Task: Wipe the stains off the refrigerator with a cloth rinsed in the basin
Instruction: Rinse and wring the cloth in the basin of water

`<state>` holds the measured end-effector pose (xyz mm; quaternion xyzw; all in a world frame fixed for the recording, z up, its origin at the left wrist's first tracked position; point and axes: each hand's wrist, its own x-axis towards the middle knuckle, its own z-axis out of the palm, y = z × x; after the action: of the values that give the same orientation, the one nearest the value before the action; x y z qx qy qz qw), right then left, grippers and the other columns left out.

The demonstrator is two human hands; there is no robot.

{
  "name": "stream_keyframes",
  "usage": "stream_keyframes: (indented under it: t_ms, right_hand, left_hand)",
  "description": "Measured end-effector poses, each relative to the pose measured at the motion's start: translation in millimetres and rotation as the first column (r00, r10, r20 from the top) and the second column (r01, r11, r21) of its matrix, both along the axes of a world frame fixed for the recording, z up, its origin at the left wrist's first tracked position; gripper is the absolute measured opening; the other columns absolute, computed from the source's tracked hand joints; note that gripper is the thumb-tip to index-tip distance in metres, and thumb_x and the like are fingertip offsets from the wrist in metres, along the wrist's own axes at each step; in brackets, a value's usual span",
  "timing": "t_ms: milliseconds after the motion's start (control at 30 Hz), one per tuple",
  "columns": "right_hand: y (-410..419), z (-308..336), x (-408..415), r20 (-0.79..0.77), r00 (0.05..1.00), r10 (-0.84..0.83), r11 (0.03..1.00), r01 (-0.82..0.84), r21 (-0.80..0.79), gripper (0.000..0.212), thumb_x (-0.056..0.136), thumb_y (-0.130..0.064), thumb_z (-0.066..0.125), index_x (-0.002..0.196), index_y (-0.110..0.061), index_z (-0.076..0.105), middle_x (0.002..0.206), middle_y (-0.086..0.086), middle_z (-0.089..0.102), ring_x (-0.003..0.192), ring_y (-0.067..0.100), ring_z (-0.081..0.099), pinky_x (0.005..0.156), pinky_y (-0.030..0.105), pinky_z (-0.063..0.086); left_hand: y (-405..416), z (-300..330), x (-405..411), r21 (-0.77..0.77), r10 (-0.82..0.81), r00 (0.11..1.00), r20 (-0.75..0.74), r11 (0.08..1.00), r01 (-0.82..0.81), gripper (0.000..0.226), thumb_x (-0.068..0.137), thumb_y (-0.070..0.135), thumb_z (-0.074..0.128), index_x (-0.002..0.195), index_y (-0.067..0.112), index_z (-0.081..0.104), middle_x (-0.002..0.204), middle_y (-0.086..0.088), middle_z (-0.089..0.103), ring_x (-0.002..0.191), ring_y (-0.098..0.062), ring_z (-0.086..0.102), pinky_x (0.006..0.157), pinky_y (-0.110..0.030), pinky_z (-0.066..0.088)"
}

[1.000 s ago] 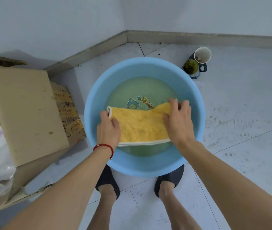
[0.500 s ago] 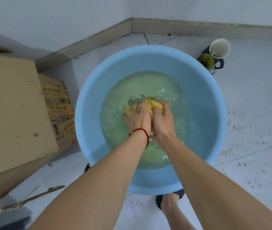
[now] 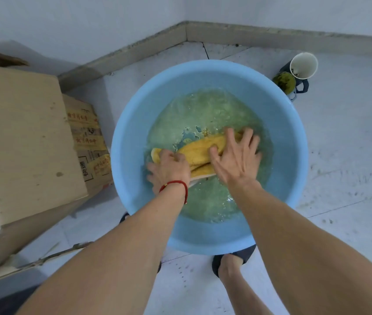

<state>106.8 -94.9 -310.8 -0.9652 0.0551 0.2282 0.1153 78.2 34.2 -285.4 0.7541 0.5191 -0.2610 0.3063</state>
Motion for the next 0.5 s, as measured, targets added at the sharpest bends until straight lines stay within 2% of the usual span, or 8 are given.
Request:
stream_keyframes:
  t_ms: [100, 133, 200, 267, 300, 367, 433, 500]
  right_hand:
    - [19, 5, -14, -0.19, 0.96, -0.204, 0.933, 0.25, 0.261, 0.05, 0.092, -0.043, 0.056, 0.14, -0.028, 0.05, 0.154, 0.015, 0.028, 0.129, 0.038, 0.035, 0.106, 0.048, 0.036]
    - [25, 5, -16, -0.268, 0.914, -0.306, 0.838, 0.392, 0.379, 0.05, 0.092, -0.042, 0.057, 0.139, -0.026, 0.053, 0.149, 0.016, 0.038, 0.128, 0.038, 0.042, 0.109, 0.045, 0.036]
    - [38, 12, -19, -0.465, 0.745, -0.479, 0.55, 0.667, 0.502, 0.052, 0.081, -0.052, 0.059, 0.126, -0.026, 0.064, 0.127, 0.011, 0.064, 0.116, 0.035, 0.059, 0.106, 0.044, 0.049]
    - [42, 14, -17, -0.53, 0.641, -0.555, 0.406, 0.765, 0.501, 0.057, 0.07, -0.064, 0.063, 0.114, -0.028, 0.071, 0.108, 0.003, 0.074, 0.107, 0.03, 0.068, 0.098, 0.046, 0.056]
    - [44, 18, -15, -0.512, 0.651, -0.561, 0.407, 0.755, 0.514, 0.054, 0.071, -0.067, 0.066, 0.107, -0.027, 0.074, 0.1, 0.001, 0.076, 0.103, 0.029, 0.069, 0.096, 0.043, 0.058]
    - [41, 20, -13, -0.397, 0.753, -0.524, 0.523, 0.653, 0.549, 0.049, 0.084, -0.066, 0.067, 0.089, -0.018, 0.072, 0.086, 0.002, 0.074, 0.095, 0.03, 0.069, 0.086, 0.035, 0.055]
    - [35, 17, -7, -0.233, 0.906, -0.353, 0.767, 0.423, 0.482, 0.049, 0.1, -0.06, 0.054, 0.09, -0.013, 0.067, 0.086, 0.012, 0.07, 0.092, 0.038, 0.066, 0.074, 0.035, 0.043]
    - [32, 17, 0, -0.06, 0.997, -0.041, 0.955, 0.057, 0.291, 0.049, 0.108, -0.054, 0.04, 0.107, -0.011, 0.063, 0.101, 0.02, 0.069, 0.097, 0.043, 0.065, 0.07, 0.04, 0.038]
  left_hand:
    - [-23, -4, -1, -0.309, 0.323, 0.946, -0.001, 0.9, -0.308, 0.054, 0.082, 0.077, 0.031, 0.127, 0.052, 0.05, 0.142, -0.011, 0.046, 0.118, -0.038, 0.057, 0.105, -0.049, 0.046]
    - [-29, -8, -1, -0.386, 0.395, 0.919, -0.013, 0.846, -0.369, 0.071, 0.071, 0.084, 0.028, 0.131, 0.052, 0.048, 0.139, -0.01, 0.054, 0.117, -0.036, 0.06, 0.105, -0.052, 0.048]
    - [-35, -19, -1, -0.434, 0.449, 0.893, 0.006, 0.806, -0.402, 0.087, 0.061, 0.088, 0.03, 0.127, 0.039, 0.059, 0.128, -0.006, 0.065, 0.111, -0.033, 0.065, 0.101, -0.051, 0.052]
    - [-34, -12, 3, -0.389, 0.433, 0.9, 0.052, 0.838, -0.381, 0.072, 0.07, 0.085, 0.036, 0.101, 0.027, 0.066, 0.112, -0.008, 0.072, 0.101, -0.033, 0.07, 0.093, -0.05, 0.057]
    - [-30, -9, 6, -0.363, 0.38, 0.921, 0.088, 0.873, -0.326, 0.065, 0.08, 0.081, 0.038, 0.093, 0.024, 0.067, 0.108, -0.01, 0.074, 0.098, -0.033, 0.071, 0.092, -0.05, 0.058]
    - [-26, -3, 9, -0.312, 0.208, 0.97, 0.124, 0.936, -0.161, 0.06, 0.098, 0.067, 0.037, 0.099, 0.018, 0.072, 0.108, -0.013, 0.074, 0.101, -0.034, 0.07, 0.093, -0.047, 0.056]
    - [-23, 0, 8, -0.295, 0.114, 0.985, 0.129, 0.953, -0.072, 0.059, 0.103, 0.059, 0.036, 0.108, 0.014, 0.073, 0.112, -0.015, 0.074, 0.105, -0.034, 0.069, 0.094, -0.046, 0.055]
    - [-18, 2, 4, -0.235, 0.059, 0.987, 0.153, 0.972, -0.022, 0.053, 0.102, 0.056, 0.042, 0.103, 0.013, 0.073, 0.108, -0.015, 0.074, 0.101, -0.034, 0.069, 0.091, -0.043, 0.057]
